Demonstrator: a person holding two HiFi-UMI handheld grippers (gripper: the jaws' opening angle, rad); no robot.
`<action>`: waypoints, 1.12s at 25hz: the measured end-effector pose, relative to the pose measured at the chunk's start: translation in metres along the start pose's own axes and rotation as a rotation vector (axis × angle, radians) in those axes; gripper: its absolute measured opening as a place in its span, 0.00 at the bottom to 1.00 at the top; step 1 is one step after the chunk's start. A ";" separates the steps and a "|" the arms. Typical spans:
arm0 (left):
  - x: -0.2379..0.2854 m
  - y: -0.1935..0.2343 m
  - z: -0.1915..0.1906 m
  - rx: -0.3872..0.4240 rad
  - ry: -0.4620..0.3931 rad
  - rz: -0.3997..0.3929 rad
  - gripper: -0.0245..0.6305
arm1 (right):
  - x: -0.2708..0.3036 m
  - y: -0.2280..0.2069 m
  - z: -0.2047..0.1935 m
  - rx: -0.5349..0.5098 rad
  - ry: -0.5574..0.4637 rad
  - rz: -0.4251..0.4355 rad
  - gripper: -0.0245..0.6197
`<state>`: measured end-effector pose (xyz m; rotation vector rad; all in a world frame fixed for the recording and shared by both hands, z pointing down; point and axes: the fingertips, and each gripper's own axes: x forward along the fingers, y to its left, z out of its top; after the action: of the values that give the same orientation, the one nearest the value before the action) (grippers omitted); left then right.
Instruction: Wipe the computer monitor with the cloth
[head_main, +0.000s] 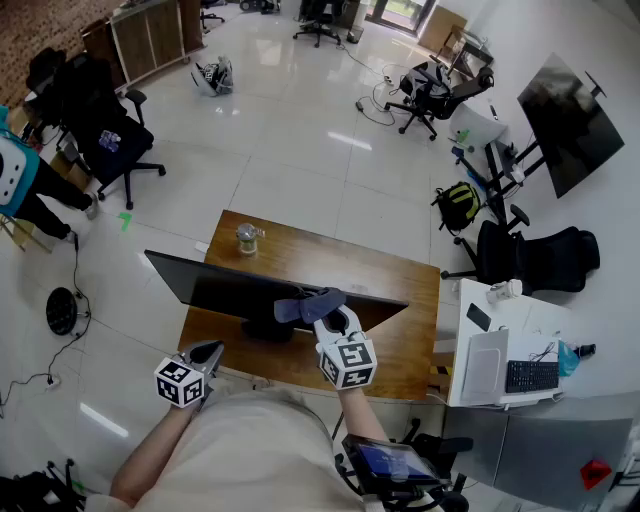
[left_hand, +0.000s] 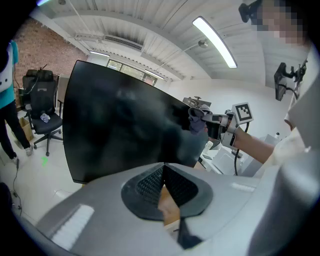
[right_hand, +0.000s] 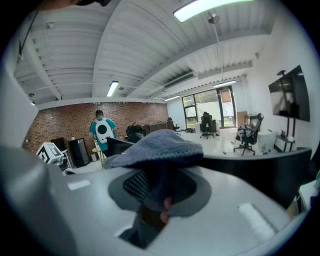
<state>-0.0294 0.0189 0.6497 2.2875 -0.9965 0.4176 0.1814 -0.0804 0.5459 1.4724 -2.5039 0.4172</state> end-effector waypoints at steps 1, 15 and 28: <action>0.000 0.000 -0.001 0.002 0.002 -0.001 0.04 | -0.003 -0.004 0.000 0.000 0.000 -0.010 0.16; -0.001 -0.006 -0.003 0.005 0.005 -0.010 0.04 | -0.048 -0.072 -0.007 0.022 0.002 -0.159 0.16; -0.004 -0.014 -0.006 0.041 0.011 -0.031 0.04 | -0.096 -0.137 -0.012 0.056 -0.006 -0.322 0.16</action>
<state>-0.0218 0.0321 0.6470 2.3314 -0.9536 0.4408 0.3480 -0.0609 0.5453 1.8585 -2.2179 0.4273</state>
